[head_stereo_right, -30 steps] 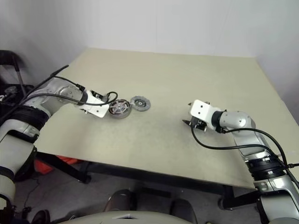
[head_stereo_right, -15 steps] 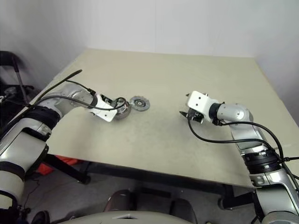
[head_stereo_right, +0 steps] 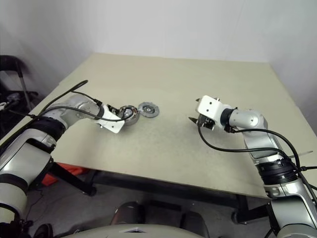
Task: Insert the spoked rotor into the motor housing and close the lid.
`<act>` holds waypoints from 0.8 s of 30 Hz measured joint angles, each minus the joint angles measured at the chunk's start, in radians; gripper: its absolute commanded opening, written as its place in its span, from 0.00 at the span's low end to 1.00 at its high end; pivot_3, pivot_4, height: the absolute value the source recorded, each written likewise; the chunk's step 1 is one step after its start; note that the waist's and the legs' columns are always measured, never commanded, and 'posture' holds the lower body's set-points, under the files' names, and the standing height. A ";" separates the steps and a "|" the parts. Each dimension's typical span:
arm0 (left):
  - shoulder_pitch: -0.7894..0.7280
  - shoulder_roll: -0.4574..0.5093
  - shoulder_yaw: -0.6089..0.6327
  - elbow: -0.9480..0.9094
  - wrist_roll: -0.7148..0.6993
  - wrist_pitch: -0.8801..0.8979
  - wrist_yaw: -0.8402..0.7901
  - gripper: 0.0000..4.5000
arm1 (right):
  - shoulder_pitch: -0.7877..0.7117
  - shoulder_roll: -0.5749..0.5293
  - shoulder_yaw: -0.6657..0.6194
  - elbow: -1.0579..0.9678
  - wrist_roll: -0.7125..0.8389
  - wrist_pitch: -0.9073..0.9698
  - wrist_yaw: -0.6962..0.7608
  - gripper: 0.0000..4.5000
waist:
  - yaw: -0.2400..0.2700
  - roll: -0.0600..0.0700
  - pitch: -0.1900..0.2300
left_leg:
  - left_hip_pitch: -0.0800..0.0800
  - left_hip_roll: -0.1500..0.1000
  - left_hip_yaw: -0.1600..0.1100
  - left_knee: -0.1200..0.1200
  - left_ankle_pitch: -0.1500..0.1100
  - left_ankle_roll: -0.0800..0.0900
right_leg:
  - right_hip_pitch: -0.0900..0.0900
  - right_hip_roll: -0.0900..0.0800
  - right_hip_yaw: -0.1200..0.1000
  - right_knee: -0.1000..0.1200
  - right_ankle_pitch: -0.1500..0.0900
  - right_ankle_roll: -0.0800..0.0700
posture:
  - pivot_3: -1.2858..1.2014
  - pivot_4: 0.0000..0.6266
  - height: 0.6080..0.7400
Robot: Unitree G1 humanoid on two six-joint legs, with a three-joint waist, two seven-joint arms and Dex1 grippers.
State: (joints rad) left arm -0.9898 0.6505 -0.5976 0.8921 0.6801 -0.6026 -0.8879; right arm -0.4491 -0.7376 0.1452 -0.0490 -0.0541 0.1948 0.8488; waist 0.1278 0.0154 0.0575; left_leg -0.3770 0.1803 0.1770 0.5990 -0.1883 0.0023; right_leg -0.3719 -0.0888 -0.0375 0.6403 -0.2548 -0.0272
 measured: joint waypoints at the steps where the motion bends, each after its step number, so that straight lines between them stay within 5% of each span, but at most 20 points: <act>1: -0.001 -0.005 0.000 0.004 0.001 0.002 0.009 0.52 | 0.000 0.000 0.000 -0.008 0.000 0.003 0.000 0.83 | 0.000 0.000 0.000 | 0.001 0.000 0.000 0.000 0.000 0.000 | 0.001 0.000 0.000 0.000 0.000 0.000 | 0.52 0.00 1.00; 5: -0.017 -0.021 0.000 0.027 0.013 0.018 0.023 0.25 | 0.000 0.002 0.001 -0.014 -0.001 0.011 0.000 0.83 | 0.002 0.001 -0.001 | 0.005 -0.001 0.000 0.000 0.000 0.000 | 0.004 -0.001 0.001 0.000 0.000 0.000 | 0.52 0.00 1.00; 15: -0.008 -0.031 0.000 0.027 0.018 0.032 0.042 0.25 | -0.007 0.021 0.004 -0.048 -0.004 0.045 -0.001 0.83 | 0.020 0.001 -0.001 | 0.004 -0.001 0.000 -0.001 0.002 -0.003 | 0.003 -0.001 0.001 0.000 0.000 0.000 | 0.52 0.00 1.00; 20: -0.010 -0.025 0.000 0.028 0.013 0.013 0.024 0.04 | -0.020 0.027 0.004 -0.047 -0.006 0.047 -0.002 0.83 | 0.022 0.002 -0.001 | 0.004 -0.001 0.000 -0.002 0.002 -0.003 | 0.003 -0.001 0.001 0.000 0.000 0.000 | 0.52 0.00 1.00; 24: -0.010 -0.030 0.000 0.037 0.014 0.012 0.025 0.02 | -0.026 0.035 0.008 -0.046 -0.010 0.047 -0.006 0.83 | 0.023 0.001 -0.001 | 0.004 -0.001 0.000 -0.002 0.003 -0.004 | 0.003 -0.001 0.001 0.000 0.000 0.000 | 0.52 0.00 1.00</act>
State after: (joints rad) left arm -0.9994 0.6207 -0.5978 0.9286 0.6937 -0.5908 -0.8628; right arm -0.4756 -0.7022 0.1529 -0.0951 -0.0640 0.2413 0.8432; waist 0.1506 0.0167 0.0565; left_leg -0.3729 0.1795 0.1767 0.5969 -0.1857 -0.0021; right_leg -0.3687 -0.0901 -0.0369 0.6406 -0.2550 -0.0269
